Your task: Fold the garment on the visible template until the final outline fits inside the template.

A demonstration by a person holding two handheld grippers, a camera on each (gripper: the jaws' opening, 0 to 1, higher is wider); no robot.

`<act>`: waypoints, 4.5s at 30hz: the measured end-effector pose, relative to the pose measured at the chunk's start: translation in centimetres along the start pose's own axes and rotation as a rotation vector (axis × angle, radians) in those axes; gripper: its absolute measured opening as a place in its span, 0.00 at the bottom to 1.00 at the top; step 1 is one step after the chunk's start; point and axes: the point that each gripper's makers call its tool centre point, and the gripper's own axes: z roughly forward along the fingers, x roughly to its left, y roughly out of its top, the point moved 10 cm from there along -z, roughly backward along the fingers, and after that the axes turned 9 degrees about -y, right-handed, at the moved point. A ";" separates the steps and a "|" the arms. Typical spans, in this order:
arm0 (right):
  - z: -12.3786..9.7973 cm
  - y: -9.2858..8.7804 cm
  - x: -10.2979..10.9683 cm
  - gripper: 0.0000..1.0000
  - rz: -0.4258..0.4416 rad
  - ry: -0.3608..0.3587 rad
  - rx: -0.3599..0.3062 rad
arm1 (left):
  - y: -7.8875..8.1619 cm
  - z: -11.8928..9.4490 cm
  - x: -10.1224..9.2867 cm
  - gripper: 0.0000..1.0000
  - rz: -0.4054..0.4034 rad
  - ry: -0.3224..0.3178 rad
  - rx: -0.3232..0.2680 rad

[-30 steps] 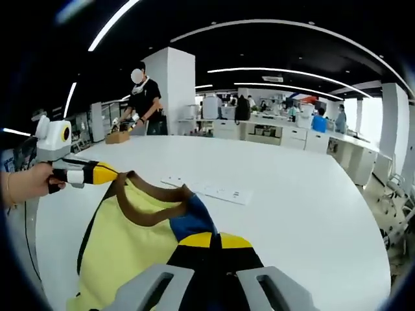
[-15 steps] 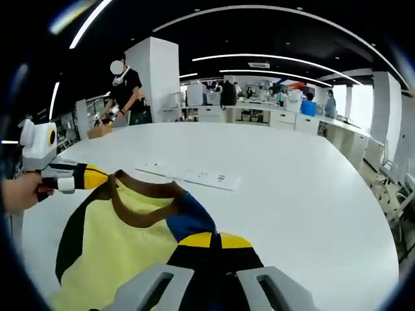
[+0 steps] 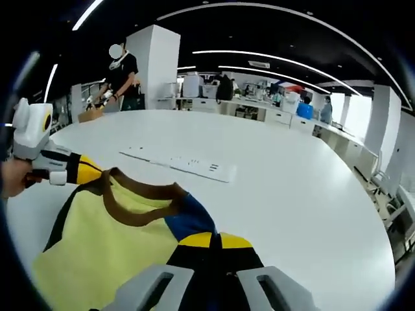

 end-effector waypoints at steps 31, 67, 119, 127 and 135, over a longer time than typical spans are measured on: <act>-6.4 0.5 0.2 0.57 0.088 0.164 0.033 | -0.7 -7.2 -1.1 0.61 -0.179 -0.084 -0.132; -17.9 -7.9 0.1 0.58 0.072 0.292 0.109 | -8.4 -14.4 -8.6 0.58 -0.106 -0.193 -0.037; -23.1 -14.4 -1.0 0.00 0.026 0.058 0.211 | -9.8 -13.7 -11.4 0.00 -0.255 -0.291 0.014; -23.1 -12.9 -3.3 0.00 0.016 -0.010 0.200 | -9.1 -15.8 -9.4 0.00 -0.303 -0.238 -0.028; -22.7 -12.1 -5.7 0.00 -0.012 -0.061 0.186 | -9.3 -17.6 -7.1 0.00 -0.318 -0.192 -0.037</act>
